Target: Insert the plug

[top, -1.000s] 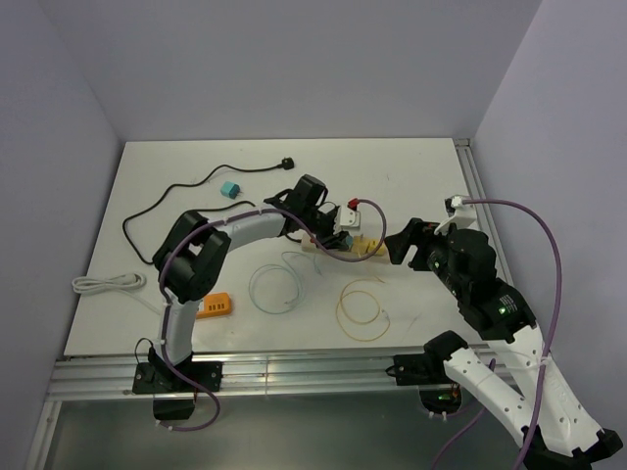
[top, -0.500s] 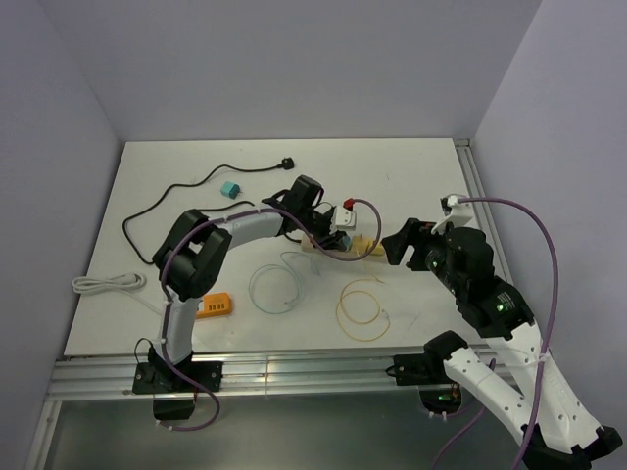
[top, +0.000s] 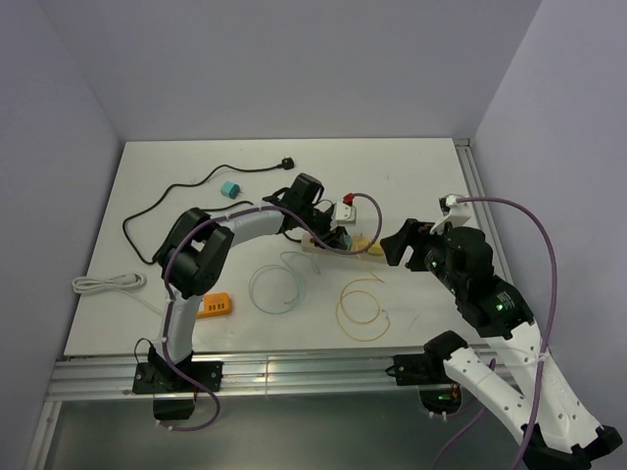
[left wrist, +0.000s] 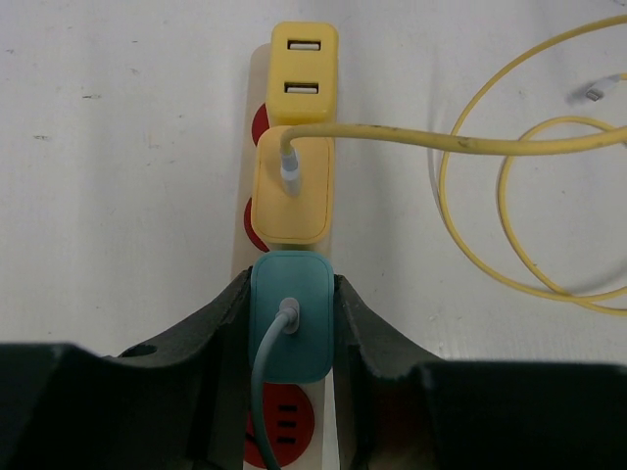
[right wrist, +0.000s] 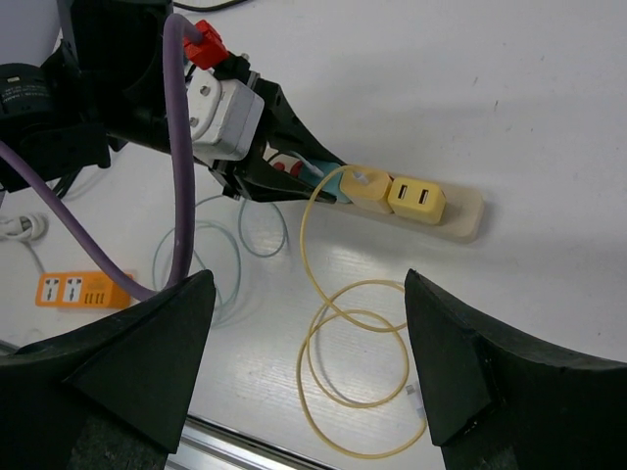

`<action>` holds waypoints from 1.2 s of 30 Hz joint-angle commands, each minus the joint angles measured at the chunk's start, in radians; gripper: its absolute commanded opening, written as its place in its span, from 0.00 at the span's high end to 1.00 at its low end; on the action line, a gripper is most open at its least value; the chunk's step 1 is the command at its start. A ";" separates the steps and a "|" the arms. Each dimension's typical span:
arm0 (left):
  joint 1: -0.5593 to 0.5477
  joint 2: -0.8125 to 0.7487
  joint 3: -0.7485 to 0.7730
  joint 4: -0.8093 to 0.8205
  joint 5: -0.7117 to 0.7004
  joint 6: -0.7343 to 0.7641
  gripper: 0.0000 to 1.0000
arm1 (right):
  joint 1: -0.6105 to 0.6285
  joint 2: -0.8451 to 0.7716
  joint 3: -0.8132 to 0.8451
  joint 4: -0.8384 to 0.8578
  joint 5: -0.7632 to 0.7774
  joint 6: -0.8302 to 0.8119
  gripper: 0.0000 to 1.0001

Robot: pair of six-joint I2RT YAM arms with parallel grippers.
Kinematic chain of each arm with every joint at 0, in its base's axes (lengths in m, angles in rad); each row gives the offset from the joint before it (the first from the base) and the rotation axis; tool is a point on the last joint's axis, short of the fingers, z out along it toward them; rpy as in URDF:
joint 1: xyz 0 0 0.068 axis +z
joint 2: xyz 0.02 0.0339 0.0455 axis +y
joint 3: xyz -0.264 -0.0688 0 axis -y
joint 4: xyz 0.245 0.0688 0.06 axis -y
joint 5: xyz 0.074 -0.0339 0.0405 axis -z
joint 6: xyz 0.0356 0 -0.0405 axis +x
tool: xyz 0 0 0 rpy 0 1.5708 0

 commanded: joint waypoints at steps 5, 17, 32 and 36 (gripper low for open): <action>-0.006 0.102 -0.195 -0.157 -0.171 -0.049 1.00 | -0.007 -0.022 0.005 0.027 0.000 0.002 0.15; 0.000 0.005 -0.232 -0.062 -0.251 -0.095 0.68 | -0.007 -0.040 0.000 0.023 0.008 0.005 0.15; 0.014 -0.075 -0.180 -0.012 -0.245 -0.098 0.22 | -0.006 -0.051 -0.007 0.027 0.022 -0.001 0.15; 0.014 -0.102 -0.183 0.006 -0.234 -0.110 0.00 | -0.007 -0.061 -0.013 0.027 0.025 -0.001 0.15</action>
